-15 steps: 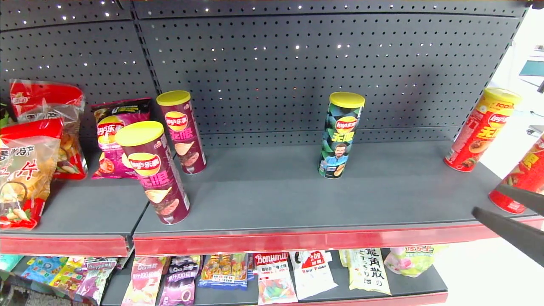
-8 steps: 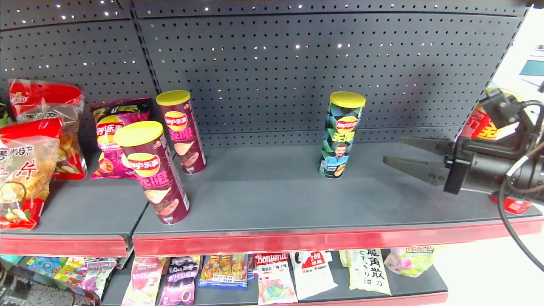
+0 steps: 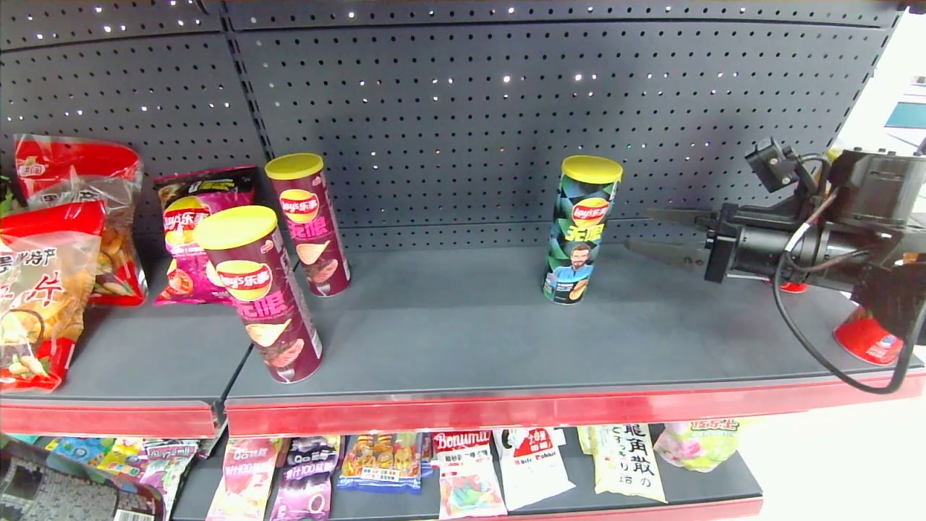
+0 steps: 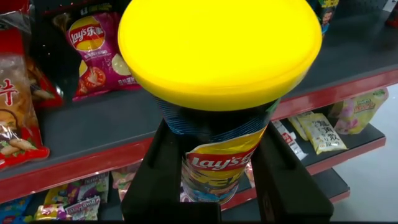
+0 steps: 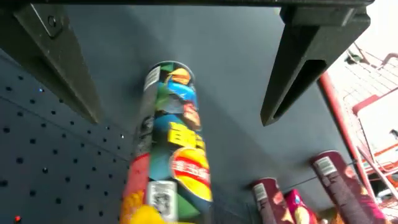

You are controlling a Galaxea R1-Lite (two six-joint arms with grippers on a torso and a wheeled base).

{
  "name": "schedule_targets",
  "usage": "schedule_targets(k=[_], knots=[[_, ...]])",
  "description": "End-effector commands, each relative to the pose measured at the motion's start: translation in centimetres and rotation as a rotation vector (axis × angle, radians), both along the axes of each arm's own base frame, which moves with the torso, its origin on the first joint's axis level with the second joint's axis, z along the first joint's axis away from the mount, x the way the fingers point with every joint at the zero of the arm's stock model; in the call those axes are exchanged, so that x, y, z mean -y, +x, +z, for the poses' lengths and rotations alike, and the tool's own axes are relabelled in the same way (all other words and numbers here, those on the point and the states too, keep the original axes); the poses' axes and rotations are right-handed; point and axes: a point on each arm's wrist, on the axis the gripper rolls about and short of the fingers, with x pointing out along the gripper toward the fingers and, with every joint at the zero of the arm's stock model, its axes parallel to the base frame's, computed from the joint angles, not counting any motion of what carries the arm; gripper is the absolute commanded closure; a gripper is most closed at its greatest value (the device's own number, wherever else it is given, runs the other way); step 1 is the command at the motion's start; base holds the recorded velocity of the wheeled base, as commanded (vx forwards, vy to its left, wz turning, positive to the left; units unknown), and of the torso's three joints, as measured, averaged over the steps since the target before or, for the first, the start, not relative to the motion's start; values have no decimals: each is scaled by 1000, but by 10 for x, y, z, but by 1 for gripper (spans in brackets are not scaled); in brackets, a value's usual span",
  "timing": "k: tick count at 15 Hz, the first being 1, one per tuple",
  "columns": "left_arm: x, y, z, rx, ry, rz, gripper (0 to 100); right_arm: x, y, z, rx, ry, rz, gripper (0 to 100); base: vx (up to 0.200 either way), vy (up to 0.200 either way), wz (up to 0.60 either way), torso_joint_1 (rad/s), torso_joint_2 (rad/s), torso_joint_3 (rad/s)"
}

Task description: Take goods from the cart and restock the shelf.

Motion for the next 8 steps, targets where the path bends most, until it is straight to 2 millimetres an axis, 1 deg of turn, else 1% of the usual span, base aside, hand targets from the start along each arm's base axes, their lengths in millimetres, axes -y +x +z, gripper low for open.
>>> schedule_targets(k=[1, 4, 8], knots=[[0, 1, 0, -6, 4, 0, 100, -1, 27, -11, -12, 3, 21, 0, 0, 0, 0, 0, 0, 0], [0, 2, 0, -9, 10, 0, 100, -3, 42, -9, 13, 9, 54, 0, 0, 0, 0, 0, 0, 0], [0, 2, 2, -2, 15, 0, 100, -7, 50, -8, 26, 13, 98, 0, 0, 0, 0, 0, 0, 0]])
